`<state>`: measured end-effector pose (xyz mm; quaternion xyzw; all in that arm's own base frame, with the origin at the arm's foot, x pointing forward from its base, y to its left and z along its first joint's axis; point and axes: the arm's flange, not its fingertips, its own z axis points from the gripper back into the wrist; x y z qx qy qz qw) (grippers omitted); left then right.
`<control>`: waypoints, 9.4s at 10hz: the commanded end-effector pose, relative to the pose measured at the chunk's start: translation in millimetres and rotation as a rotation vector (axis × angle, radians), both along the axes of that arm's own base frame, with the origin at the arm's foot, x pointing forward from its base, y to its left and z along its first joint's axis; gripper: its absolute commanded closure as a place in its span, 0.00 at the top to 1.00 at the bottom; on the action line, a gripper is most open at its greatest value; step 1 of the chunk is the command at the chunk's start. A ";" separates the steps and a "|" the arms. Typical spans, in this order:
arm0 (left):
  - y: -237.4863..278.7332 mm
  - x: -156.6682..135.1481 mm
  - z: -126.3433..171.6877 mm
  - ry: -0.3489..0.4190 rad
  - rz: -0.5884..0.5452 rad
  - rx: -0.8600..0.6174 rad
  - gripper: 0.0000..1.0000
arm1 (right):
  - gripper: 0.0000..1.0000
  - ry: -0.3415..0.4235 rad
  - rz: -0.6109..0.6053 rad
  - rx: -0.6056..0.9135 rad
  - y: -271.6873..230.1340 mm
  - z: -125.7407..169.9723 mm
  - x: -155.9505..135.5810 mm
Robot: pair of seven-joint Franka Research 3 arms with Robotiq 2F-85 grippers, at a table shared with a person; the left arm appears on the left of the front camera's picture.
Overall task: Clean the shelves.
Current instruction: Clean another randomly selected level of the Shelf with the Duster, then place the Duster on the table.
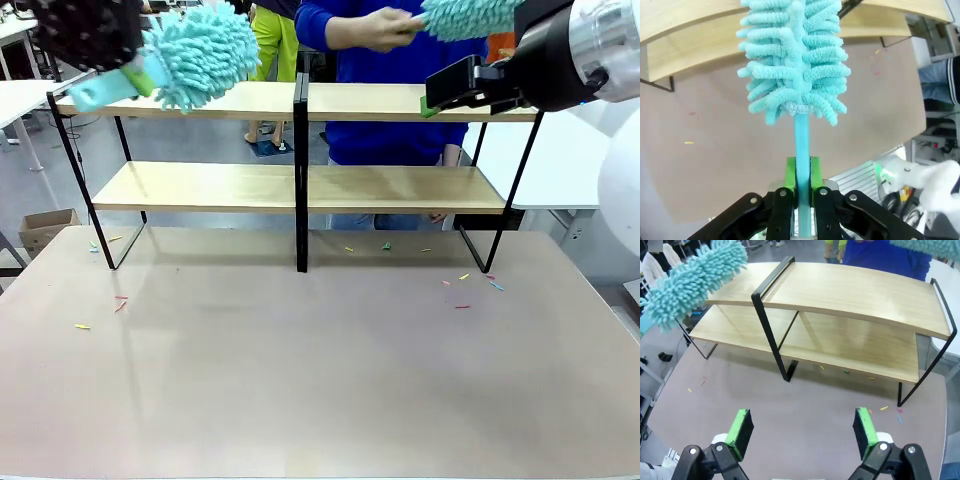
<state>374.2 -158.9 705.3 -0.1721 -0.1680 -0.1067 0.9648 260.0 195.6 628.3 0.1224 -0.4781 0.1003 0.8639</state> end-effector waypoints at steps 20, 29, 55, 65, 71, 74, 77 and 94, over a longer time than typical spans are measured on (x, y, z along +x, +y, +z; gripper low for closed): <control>230.0 -151.2 72.9 -0.232 -0.256 -0.150 0.13 | 1.00 0.000 0.001 0.004 0.0 1.0 0.4; 286.6 -147.6 48.0 -0.246 -0.269 -0.293 0.13 | 1.00 0.000 0.001 0.004 0.0 1.0 0.4; 83.9 -8.7 -4.3 -0.054 0.599 0.223 0.13 | 1.00 0.000 0.001 0.004 0.0 1.0 0.4; 186.7 -112.5 52.9 -0.072 -0.179 -0.160 0.13 | 1.00 0.000 0.001 0.004 0.0 1.0 0.4; 284.5 -164.4 35.0 -0.328 -0.708 -0.441 0.13 | 1.00 0.000 0.001 0.004 0.0 1.0 0.4; 292.4 -166.9 32.5 -0.332 -0.674 -0.409 0.13 | 1.00 0.000 0.001 0.004 0.0 1.0 0.4; 292.4 -166.9 32.5 -0.332 -0.674 -0.409 0.13 | 1.00 0.000 0.001 0.004 0.0 1.0 0.4; 212.1 17.7 -153.1 0.130 -1.068 -0.333 0.13 | 1.00 0.832 0.184 0.943 -290.4 -167.4 -20.1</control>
